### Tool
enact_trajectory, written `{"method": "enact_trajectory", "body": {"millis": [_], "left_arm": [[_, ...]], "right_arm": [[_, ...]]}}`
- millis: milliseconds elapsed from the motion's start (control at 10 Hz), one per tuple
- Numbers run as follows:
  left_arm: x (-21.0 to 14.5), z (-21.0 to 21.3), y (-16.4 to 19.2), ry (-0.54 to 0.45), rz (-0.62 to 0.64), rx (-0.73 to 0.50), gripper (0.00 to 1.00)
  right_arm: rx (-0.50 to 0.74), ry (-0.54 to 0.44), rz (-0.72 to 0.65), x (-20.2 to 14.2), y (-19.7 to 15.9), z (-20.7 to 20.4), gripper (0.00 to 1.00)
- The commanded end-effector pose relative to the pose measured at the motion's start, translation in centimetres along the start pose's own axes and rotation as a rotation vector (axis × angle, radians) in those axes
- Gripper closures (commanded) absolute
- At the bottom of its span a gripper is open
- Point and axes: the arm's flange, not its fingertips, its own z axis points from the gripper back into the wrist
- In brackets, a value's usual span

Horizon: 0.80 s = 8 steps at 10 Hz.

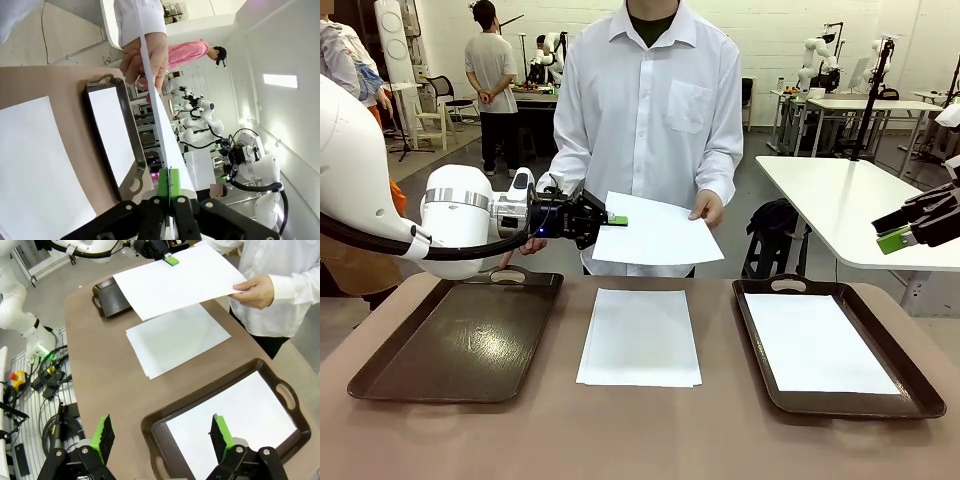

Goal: Sort the A4 documents.
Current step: Receive the A4 Paper.

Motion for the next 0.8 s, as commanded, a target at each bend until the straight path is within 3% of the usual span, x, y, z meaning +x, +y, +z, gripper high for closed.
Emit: {"method": "enact_trajectory", "body": {"millis": [0, 700], "left_arm": [[-0.02, 0.13, -0.45, -0.017, -0.020, -0.007, 1.00], [0.00, 0.00, 0.00, 0.000, 0.000, 0.000, 1.00]], "right_arm": [[0.006, 0.003, -0.001, -0.03, 0.01, -0.22, 0.00], [0.006, 0.003, -0.001, -0.03, 0.01, -0.22, 0.00]]}}
